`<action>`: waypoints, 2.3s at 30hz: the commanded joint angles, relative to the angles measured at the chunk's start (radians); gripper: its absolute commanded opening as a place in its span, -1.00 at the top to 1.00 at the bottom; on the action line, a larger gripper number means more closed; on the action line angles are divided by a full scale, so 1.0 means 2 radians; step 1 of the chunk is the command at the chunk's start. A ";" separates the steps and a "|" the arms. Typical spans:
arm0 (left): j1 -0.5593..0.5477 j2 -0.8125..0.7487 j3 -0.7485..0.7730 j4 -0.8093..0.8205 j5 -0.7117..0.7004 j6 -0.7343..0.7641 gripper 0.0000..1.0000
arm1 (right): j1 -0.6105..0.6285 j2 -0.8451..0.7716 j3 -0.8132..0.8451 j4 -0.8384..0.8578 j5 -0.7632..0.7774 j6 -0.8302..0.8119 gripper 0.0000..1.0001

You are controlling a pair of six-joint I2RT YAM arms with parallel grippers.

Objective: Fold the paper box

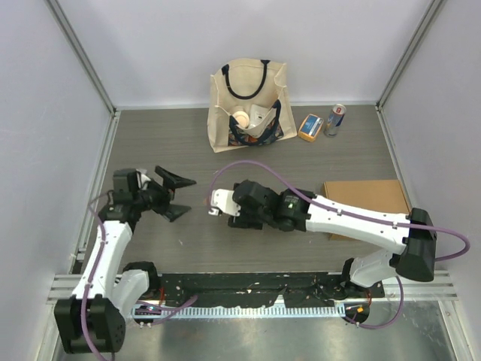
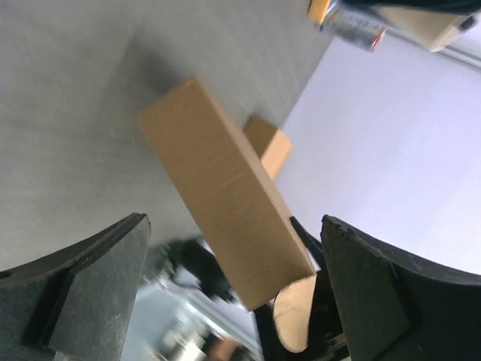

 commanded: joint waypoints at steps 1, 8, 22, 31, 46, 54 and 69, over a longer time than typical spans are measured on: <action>0.032 -0.050 0.115 -0.152 -0.111 0.283 -0.99 | -0.033 0.000 0.070 -0.093 -0.051 0.055 -0.04; 0.020 -0.096 0.162 -0.086 -0.065 0.358 -0.56 | -0.111 0.056 0.157 -0.157 -0.208 0.080 -0.04; -0.084 -0.081 0.138 -0.050 -0.076 0.452 -0.26 | -0.147 0.165 0.238 -0.176 -0.254 0.070 -0.64; -0.121 -0.035 0.179 -0.080 -0.117 0.548 -0.62 | -0.149 0.071 0.149 -0.094 -0.240 0.115 -0.87; -0.167 0.001 0.160 0.001 -0.170 0.643 -0.24 | -0.161 0.040 0.128 -0.089 -0.268 0.093 -0.87; -0.171 0.050 0.185 0.004 -0.150 0.646 -0.13 | -0.161 0.039 0.113 -0.082 -0.266 0.094 -0.87; -0.192 0.063 0.206 0.000 -0.129 0.630 0.00 | -0.158 0.062 0.126 -0.094 -0.254 0.094 -0.81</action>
